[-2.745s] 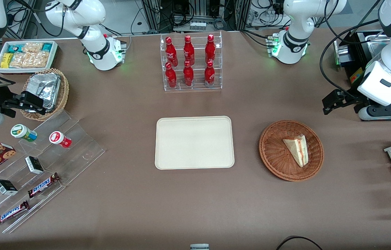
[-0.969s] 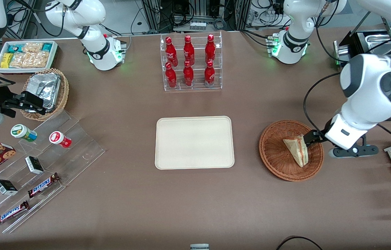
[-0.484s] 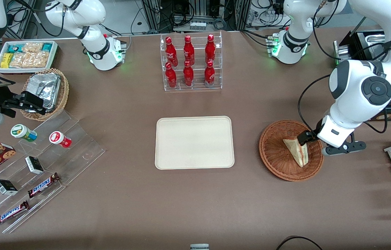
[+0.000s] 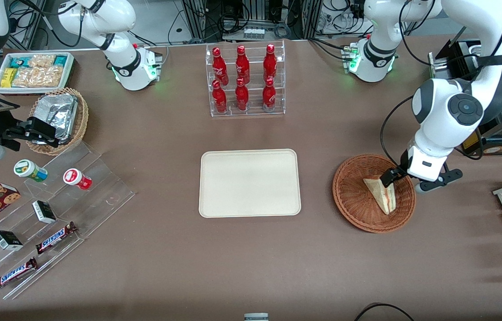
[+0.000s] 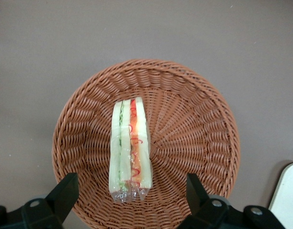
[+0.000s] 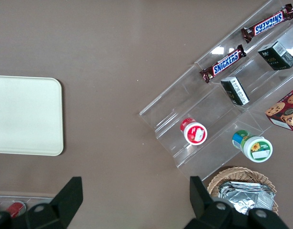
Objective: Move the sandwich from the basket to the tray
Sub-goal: 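Lower the open left gripper around the wrapped sandwich in the basket, then close the left gripper on the sandwich's crust edge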
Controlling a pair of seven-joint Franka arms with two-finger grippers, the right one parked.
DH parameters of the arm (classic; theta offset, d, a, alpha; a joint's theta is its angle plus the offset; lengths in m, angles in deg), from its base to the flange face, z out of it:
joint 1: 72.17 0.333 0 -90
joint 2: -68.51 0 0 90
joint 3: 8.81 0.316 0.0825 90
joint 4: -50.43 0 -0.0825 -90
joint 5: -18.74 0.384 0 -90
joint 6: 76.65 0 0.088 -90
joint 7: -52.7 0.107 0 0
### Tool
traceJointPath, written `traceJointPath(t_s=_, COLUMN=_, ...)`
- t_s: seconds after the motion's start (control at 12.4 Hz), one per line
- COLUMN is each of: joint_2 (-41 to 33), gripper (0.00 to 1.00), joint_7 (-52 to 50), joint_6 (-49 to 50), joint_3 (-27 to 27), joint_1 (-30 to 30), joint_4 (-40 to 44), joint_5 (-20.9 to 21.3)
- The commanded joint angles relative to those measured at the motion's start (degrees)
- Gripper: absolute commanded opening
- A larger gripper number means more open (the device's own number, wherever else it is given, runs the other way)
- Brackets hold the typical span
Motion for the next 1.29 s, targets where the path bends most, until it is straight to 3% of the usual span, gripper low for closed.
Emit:
traceJointPath(t_s=0.0, joint_2=0.57, gripper=1.00, joint_7=-1.82, joint_6=-0.80, joint_3=-0.09, joint_1=-0.43, joint_4=-1.21, joint_5=0.94)
traceJointPath(t_s=0.73, joint_2=6.28, gripper=1.00, joint_7=-2.09, joint_6=-2.02, joint_3=-0.09, joint_1=-0.52, joint_4=-3.15, joint_5=0.94)
traceJointPath(t_s=1.21, joint_2=8.48, gripper=0.93, joint_7=-1.30, joint_6=-2.20, joint_3=0.00, joint_1=-0.08, joint_4=-0.25, joint_5=1.30)
